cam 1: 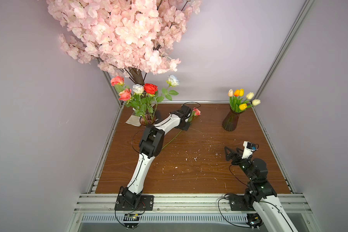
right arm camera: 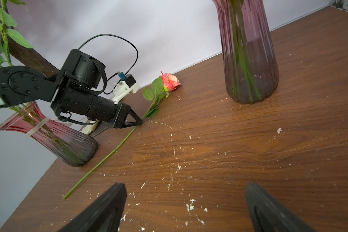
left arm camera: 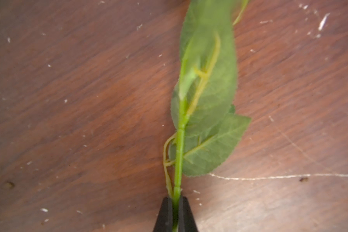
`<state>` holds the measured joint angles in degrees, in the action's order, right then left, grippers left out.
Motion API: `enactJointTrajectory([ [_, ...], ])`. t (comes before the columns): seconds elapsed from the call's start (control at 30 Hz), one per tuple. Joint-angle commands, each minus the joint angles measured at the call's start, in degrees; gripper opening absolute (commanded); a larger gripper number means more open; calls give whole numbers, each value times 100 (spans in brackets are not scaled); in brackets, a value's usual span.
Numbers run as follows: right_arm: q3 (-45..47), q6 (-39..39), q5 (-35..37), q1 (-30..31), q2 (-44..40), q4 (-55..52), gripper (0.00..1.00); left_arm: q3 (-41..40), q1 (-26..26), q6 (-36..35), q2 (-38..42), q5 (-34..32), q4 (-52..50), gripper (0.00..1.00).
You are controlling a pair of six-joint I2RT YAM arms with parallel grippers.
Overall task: Arrange the flowers in different vases according to their variety
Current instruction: Pick up the flower at the center of the board.
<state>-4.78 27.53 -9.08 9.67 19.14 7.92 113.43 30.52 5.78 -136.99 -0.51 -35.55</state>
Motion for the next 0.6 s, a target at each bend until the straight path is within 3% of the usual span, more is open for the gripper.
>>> enactJointTrajectory([
  [0.0,14,51,82,17,0,237,100,-4,99,-2,105,-49,-165,0],
  [0.3,12,51,87,21,-7,235,100,-349,404,-179,1285,-471,42,0],
  [0.57,18,51,100,21,-7,233,99,-1804,463,-174,3146,-502,1302,0],
])
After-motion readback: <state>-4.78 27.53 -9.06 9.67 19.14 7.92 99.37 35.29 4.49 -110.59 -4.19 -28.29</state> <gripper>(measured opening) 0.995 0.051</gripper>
